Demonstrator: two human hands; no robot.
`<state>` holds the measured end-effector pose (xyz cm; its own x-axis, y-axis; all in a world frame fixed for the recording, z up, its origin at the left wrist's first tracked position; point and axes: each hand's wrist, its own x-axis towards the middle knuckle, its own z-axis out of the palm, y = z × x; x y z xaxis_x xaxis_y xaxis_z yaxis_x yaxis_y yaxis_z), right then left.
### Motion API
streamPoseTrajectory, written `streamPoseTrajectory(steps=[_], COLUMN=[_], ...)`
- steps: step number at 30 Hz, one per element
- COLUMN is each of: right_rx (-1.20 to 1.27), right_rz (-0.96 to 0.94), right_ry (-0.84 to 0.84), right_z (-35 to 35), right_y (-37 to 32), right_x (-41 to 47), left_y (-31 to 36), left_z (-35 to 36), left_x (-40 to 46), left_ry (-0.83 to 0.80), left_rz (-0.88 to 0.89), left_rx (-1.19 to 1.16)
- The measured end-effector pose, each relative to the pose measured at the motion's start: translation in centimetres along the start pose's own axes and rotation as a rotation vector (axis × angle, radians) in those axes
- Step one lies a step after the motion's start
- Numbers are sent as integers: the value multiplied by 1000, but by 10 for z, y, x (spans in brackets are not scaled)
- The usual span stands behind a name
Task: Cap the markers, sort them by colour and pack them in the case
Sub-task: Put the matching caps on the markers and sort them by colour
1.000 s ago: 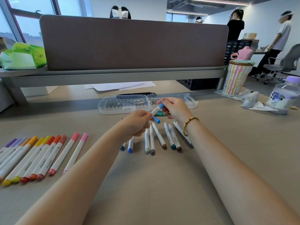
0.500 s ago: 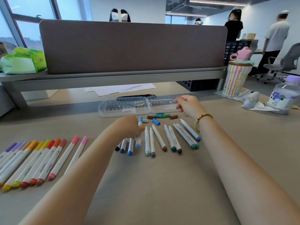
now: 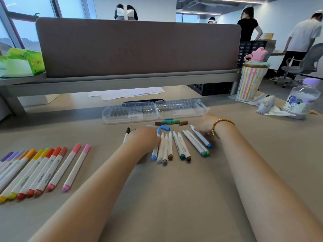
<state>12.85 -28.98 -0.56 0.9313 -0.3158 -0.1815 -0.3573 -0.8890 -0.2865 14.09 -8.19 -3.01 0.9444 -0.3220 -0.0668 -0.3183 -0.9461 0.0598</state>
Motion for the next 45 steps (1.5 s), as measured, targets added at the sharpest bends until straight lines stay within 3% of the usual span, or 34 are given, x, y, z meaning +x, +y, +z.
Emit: streamPoseTrajectory(steps=[6,10,13,17,21,24,28,34,39,41,45], right_rx=[-134,-109,183,748,811,858,440,-71,-193,-39,661], right_rz=[-23,-42,-88,-240,-291,-253,-254,-241,-269,-269,-261], right_ry=[-28,10,25,-147,-144,-45,207,187,287,274,119], right_z=[-1,-5,-20,-24,-2,11,35,47,50,46,25], right_y=[-6,-9,-16,-47,-67,-66,-61,-77,-79,-76,-65], right_x=[-12,-11,-16,-26,-24,-15,6,14,10,8,4], left_y=[2,-10,-16,-8,-7,-12,-18,-20,-23,-23,-22], left_z=[-1,-14,-27,-38,-39,-41,-35,-34,-32,-32,-32], left_x=[-1,-5,-7,-16,-20,-21,-20,-19,-17,-17,-17], left_ry=[-8,74,163,41,-80,-89,-100,-76,-39,-57,-114], left_rz=[35,40,65,96,87,-2,-142,-121,-98,-100,-115], left_rx=[-40,-221,-467,-895,-1018,-1007,-1127,-1151,-1062,-1069,-1055])
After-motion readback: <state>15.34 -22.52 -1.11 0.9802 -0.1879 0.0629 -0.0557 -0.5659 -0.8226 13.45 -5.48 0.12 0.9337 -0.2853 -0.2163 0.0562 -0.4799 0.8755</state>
